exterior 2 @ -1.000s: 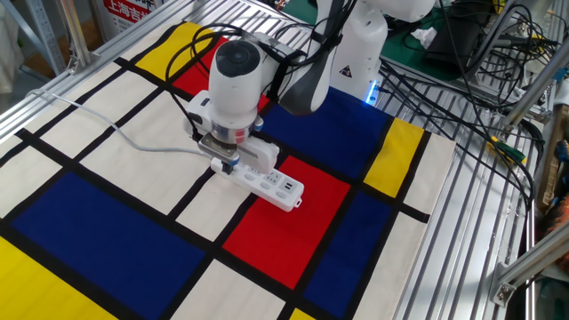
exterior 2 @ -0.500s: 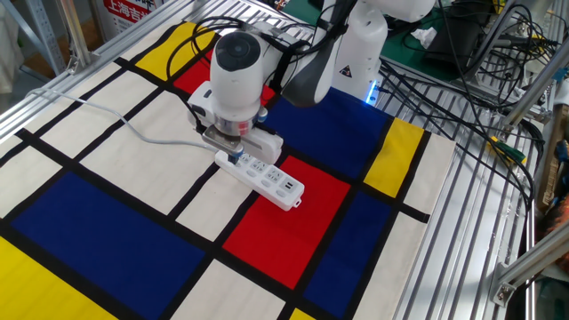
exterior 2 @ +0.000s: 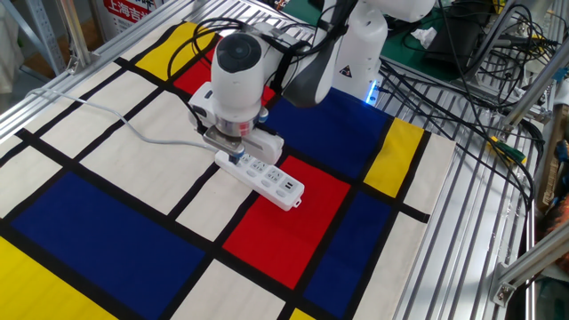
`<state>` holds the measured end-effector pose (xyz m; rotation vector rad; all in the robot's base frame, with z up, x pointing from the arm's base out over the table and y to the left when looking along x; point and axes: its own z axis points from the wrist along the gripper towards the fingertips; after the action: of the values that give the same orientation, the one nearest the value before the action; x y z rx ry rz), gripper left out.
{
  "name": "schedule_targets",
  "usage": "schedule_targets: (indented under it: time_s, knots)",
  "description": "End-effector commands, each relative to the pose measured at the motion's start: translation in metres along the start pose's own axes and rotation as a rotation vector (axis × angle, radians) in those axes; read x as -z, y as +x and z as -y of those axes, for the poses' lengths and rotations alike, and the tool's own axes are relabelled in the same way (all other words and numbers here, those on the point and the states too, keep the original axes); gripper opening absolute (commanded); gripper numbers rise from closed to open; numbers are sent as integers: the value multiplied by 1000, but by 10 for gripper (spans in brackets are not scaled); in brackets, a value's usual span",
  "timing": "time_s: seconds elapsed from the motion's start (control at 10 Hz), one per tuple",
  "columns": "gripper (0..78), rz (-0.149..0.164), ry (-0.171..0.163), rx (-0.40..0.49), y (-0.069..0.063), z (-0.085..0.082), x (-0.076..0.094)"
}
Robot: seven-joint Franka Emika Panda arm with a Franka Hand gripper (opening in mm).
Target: Turn on the power strip by pressing the button
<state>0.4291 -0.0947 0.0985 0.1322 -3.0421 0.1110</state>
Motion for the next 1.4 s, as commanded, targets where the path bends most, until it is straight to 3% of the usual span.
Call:
schedule_targets:
  time_s: [0.1,0.9,1.1,1.2,1.3,1.4]
  knots:
    - [0,5,37,2,2,-6,-19]
    - [0,17,46,-9,2,-7,-36]
    - [0,15,38,-41,9,-9,-39]
    - [0,-11,38,-51,16,-11,-38]
    - [0,-71,39,-58,21,-12,-30]
    - [0,-89,40,-60,23,-13,-26]
